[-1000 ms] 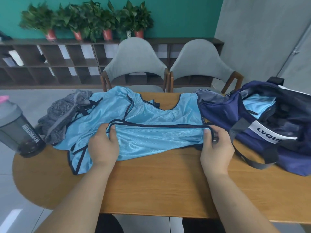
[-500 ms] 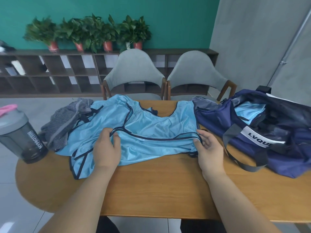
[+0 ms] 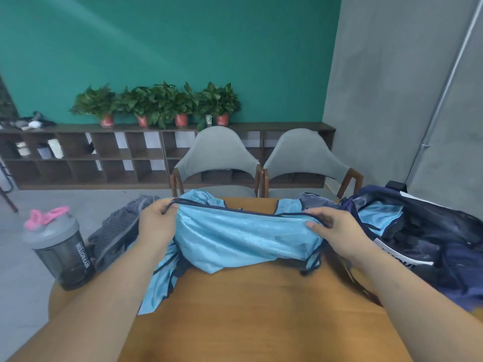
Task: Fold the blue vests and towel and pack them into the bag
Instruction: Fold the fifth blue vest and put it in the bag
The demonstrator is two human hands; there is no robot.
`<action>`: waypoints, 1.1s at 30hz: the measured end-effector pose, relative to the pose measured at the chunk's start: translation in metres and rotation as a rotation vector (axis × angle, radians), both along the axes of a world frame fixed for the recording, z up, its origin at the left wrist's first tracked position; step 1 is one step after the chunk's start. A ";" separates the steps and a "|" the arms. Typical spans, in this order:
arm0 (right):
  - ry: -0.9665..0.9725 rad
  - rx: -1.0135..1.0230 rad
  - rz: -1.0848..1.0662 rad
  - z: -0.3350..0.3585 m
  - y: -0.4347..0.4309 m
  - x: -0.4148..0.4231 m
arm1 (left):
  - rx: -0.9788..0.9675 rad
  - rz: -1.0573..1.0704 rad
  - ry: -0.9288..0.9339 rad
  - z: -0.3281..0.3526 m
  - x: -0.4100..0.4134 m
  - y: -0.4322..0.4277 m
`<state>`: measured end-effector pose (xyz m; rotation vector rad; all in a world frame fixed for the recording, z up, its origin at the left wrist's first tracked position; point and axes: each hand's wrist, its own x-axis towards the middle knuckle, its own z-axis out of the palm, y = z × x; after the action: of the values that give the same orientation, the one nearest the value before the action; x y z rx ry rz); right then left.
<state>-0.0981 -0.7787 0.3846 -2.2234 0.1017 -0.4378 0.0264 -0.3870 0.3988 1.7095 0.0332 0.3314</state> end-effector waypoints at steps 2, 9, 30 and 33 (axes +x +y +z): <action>0.047 -0.132 0.039 0.029 -0.009 0.002 | -0.036 -0.049 0.008 0.025 0.002 0.006; -0.008 -0.189 -0.080 0.111 -0.011 0.006 | -0.029 -0.141 -0.030 0.084 0.000 0.026; -0.315 -0.268 -0.218 0.214 -0.019 -0.017 | 0.292 -0.168 -0.169 0.202 -0.015 0.035; -0.371 -0.381 -0.270 0.228 -0.017 -0.020 | 0.355 -0.176 -0.218 0.215 -0.017 0.037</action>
<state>-0.1185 -0.7956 0.6122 -2.4617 0.1296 -1.0870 0.0093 -0.3499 0.6138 1.9995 -0.3530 0.4081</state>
